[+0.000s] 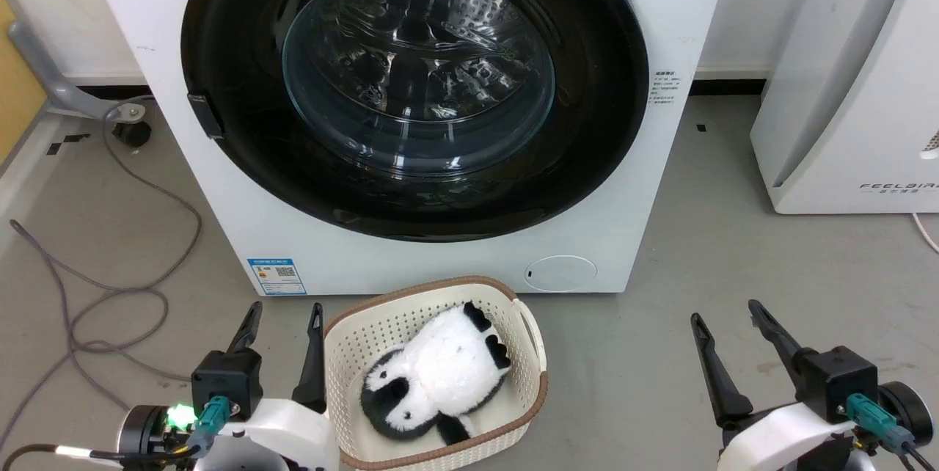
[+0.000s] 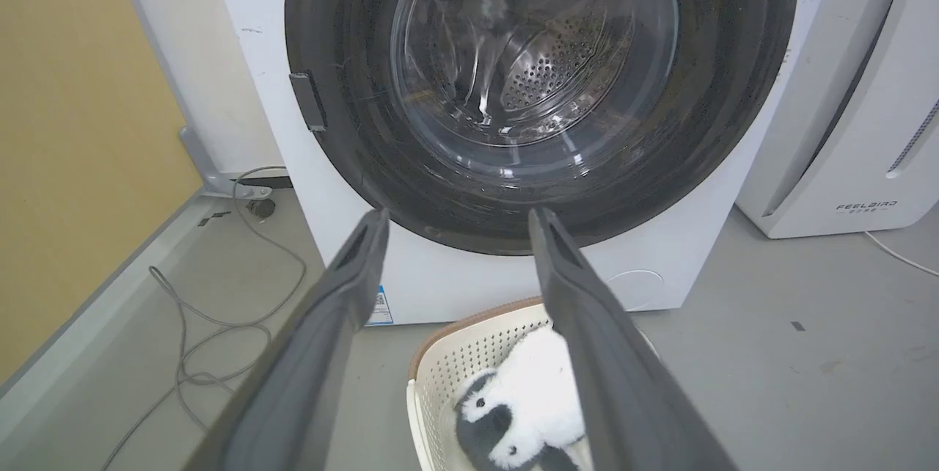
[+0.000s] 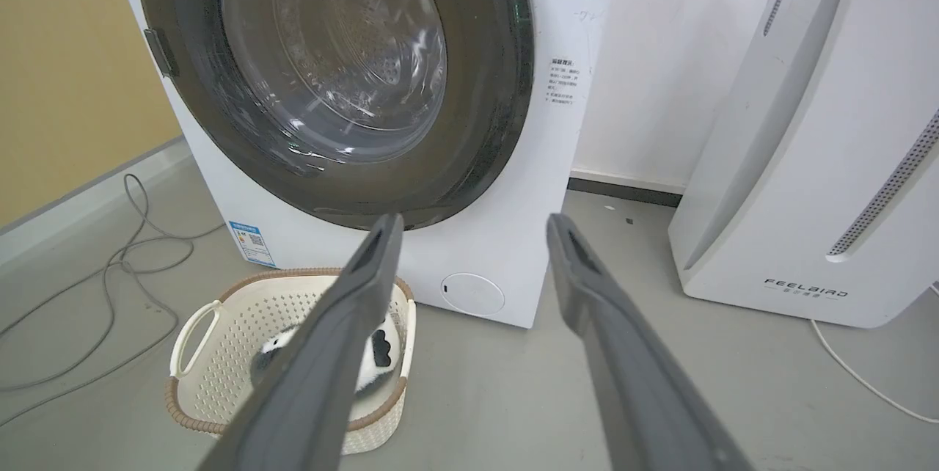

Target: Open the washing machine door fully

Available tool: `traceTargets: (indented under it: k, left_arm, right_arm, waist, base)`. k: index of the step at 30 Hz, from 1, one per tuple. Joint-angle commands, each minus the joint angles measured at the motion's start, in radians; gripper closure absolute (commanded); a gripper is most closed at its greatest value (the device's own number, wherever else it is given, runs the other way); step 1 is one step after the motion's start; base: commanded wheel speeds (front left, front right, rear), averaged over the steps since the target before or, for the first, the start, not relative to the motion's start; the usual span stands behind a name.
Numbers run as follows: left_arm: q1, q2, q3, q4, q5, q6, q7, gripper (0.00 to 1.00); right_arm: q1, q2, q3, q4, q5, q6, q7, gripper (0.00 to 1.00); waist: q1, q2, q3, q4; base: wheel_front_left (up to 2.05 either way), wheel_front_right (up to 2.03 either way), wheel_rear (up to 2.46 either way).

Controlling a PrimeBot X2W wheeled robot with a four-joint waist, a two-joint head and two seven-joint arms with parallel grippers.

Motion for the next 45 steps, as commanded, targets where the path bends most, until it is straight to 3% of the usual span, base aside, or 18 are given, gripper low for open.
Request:
traceTargets:
  k: [1,22,45]
  left_arm:
    - [0.001,0.000,-0.002,0.005,-0.007,0.006,-0.013,0.00]
    - [0.000,0.000,-0.026,0.016,-0.037,0.020,-0.057,0.00]
    - [-0.046,0.001,-0.052,0.002,-0.066,0.032,-0.105,0.00]
  right_arm:
    - [0.005,0.000,0.002,0.001,0.006,0.000,-0.013,0.00]
    - [-0.013,-0.021,0.015,-0.006,0.101,0.000,-0.056,0.00]
    - [-0.175,-0.090,-0.044,-0.043,0.330,0.000,-0.026,0.00]
  waist:
    - [0.0000,0.0000,0.000,0.000]
    - [0.0000,0.0000,0.011,0.002]
    - [0.0000,0.0000,0.109,0.027]
  base:
    - [0.00,0.00,0.00]
    - [0.00,0.00,0.00]
    - [0.00,0.00,0.00]
